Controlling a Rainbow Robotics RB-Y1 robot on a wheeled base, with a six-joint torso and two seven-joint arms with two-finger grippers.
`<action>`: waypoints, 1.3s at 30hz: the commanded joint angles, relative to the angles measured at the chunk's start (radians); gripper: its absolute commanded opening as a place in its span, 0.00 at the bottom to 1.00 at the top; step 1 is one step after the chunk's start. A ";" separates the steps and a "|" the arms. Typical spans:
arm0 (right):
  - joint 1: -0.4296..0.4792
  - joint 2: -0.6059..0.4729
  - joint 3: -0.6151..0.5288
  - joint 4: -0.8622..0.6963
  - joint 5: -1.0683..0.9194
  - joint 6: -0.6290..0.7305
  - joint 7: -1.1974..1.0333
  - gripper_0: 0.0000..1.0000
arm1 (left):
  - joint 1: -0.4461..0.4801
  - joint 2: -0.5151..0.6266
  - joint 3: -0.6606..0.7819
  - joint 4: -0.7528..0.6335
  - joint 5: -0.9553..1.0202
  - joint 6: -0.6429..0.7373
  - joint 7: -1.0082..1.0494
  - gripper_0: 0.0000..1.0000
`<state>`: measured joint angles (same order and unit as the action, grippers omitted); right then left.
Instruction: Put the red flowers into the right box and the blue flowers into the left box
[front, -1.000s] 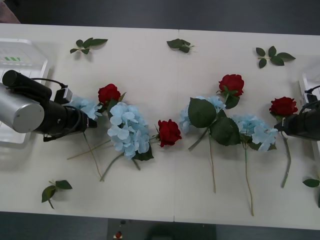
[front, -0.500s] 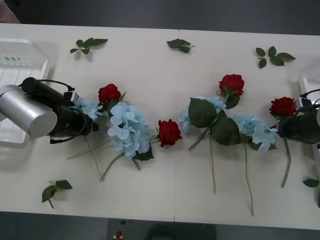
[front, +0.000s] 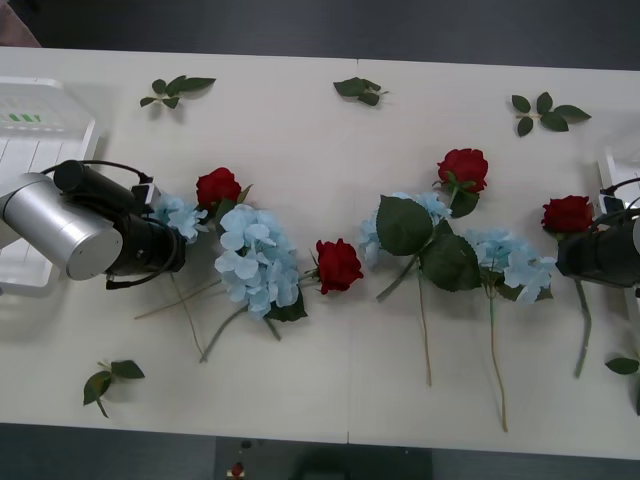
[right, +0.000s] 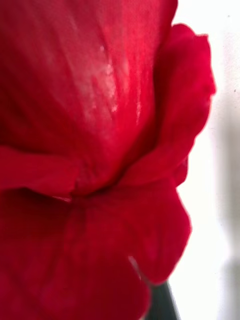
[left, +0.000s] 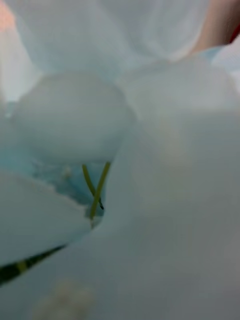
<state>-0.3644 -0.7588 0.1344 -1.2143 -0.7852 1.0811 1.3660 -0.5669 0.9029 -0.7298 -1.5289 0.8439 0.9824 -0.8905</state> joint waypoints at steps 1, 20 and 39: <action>-0.041 -0.002 -0.016 -0.017 0.006 0.014 -0.028 0.00 | -0.028 0.022 0.015 -0.031 -0.006 -0.007 0.022 0.00; -0.042 -0.068 -0.249 -0.291 0.029 0.273 -0.002 0.00 | -0.028 0.229 0.286 -0.214 0.020 0.183 -0.002 0.00; -0.062 -0.172 -0.570 -0.103 0.127 0.281 0.357 0.00 | -0.030 0.280 0.504 0.230 -0.046 -0.004 -0.410 0.00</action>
<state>-0.3917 -0.8758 -0.4114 -1.3664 -0.6706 1.3668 1.6330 -0.5669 1.1473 -0.2246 -1.3342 0.8015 0.9956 -1.1919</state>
